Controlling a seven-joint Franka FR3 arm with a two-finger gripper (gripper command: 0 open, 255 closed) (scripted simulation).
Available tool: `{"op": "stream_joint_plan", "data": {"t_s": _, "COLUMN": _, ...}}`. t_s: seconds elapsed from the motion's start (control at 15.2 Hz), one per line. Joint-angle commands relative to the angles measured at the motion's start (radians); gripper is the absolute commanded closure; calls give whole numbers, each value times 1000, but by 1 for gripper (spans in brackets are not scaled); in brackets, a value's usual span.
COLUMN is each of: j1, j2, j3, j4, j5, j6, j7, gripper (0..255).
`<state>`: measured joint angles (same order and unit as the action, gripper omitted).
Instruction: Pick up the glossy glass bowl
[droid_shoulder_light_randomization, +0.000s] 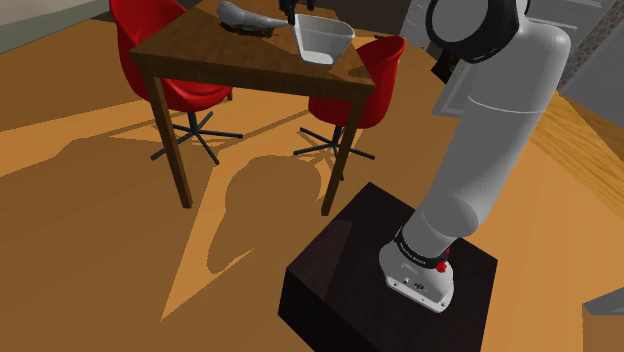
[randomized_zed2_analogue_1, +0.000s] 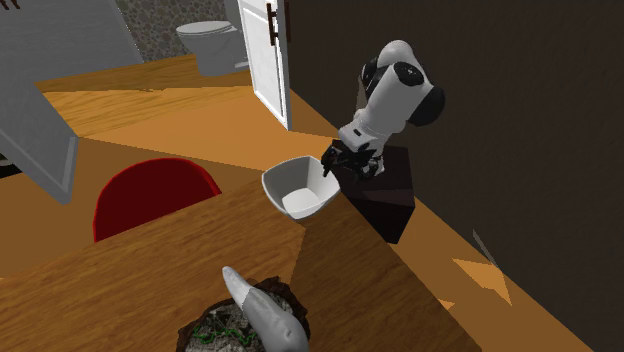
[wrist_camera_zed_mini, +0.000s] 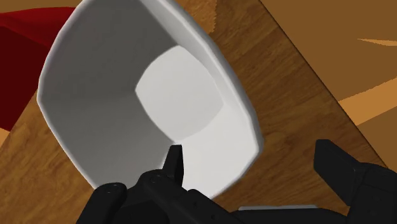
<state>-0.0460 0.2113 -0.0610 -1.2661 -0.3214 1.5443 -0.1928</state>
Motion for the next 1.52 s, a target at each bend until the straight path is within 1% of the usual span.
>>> {"op": "stream_joint_plan", "data": {"t_s": 0.0, "j1": -1, "j2": -3, "j3": 0, "j4": -29, "j5": -2, "j6": 27, "j7": 8, "gripper": 0}}
{"op": "stream_joint_plan", "data": {"t_s": 0.26, "j1": -2, "j2": -24, "j3": 0, "j4": -111, "j5": -4, "j6": 86, "j7": 26, "gripper": 0}}
{"op": "stream_joint_plan", "data": {"t_s": 0.4, "j1": -2, "j2": -26, "j3": 0, "j4": -123, "j5": -4, "j6": 94, "j7": 28, "gripper": 0}}
{"op": "stream_joint_plan", "data": {"t_s": 0.46, "j1": -2, "j2": -29, "j3": 0, "j4": -128, "j5": -4, "j6": 96, "j7": 29, "gripper": 255}}
{"op": "stream_joint_plan", "data": {"t_s": 1.06, "j1": -2, "j2": -26, "j3": 0, "j4": -123, "j5": -4, "j6": 94, "j7": 28, "gripper": 255}}
{"op": "stream_joint_plan", "data": {"t_s": 1.45, "j1": 0, "j2": 6, "j3": 0, "j4": 3, "j5": -2, "j6": 5, "j7": 1, "gripper": 255}}
